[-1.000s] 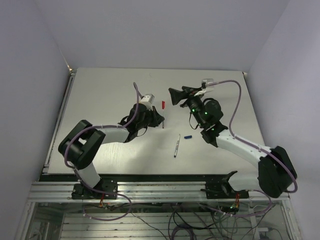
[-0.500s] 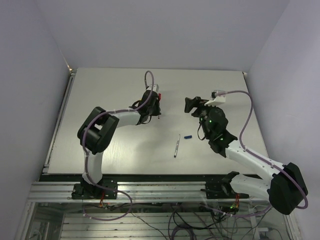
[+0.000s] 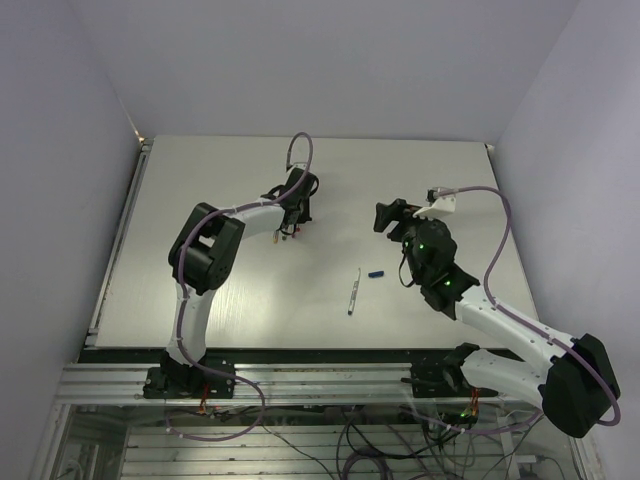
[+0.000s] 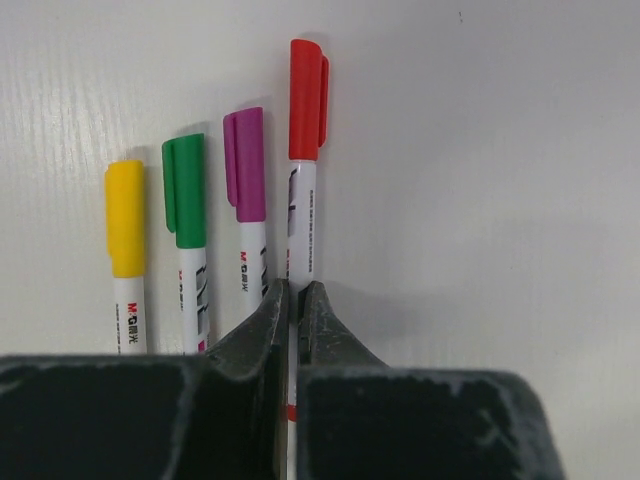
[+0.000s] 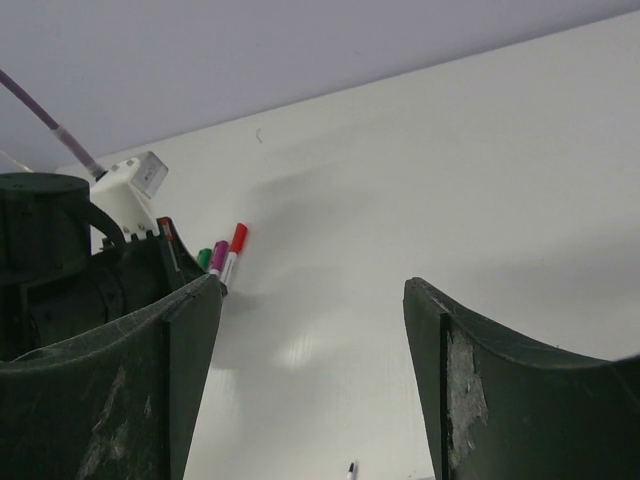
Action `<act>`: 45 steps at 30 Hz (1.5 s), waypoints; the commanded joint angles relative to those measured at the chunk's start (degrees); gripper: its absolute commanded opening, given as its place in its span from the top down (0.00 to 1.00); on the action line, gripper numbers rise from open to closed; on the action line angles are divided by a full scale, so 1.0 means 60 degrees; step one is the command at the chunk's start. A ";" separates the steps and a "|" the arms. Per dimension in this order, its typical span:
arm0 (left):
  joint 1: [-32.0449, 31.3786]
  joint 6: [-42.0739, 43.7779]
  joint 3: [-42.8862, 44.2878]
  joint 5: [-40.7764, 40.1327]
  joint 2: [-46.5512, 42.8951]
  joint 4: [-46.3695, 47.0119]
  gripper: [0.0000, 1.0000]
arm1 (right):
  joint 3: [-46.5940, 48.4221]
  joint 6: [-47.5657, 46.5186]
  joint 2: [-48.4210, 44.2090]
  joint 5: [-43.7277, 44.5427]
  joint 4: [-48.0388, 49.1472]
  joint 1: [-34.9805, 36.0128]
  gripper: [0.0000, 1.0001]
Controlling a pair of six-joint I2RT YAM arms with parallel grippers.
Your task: Insert the pens into the pen caps
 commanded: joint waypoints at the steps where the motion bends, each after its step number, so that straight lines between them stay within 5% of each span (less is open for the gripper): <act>1: 0.0052 0.0111 0.0168 -0.0083 0.0316 -0.0820 0.93 | -0.0192 0.0240 -0.0147 0.0144 -0.0101 -0.0005 0.28; 20: 0.0050 -0.0304 -0.0300 0.1099 0.0166 -0.0525 0.91 | -0.0024 0.0357 0.0319 -0.0175 0.0072 0.0004 0.28; 45: 0.0036 -0.0762 -0.0971 0.1611 -0.1041 -0.0319 0.59 | -0.0085 0.0430 0.0433 -0.0415 0.0212 -0.0007 0.29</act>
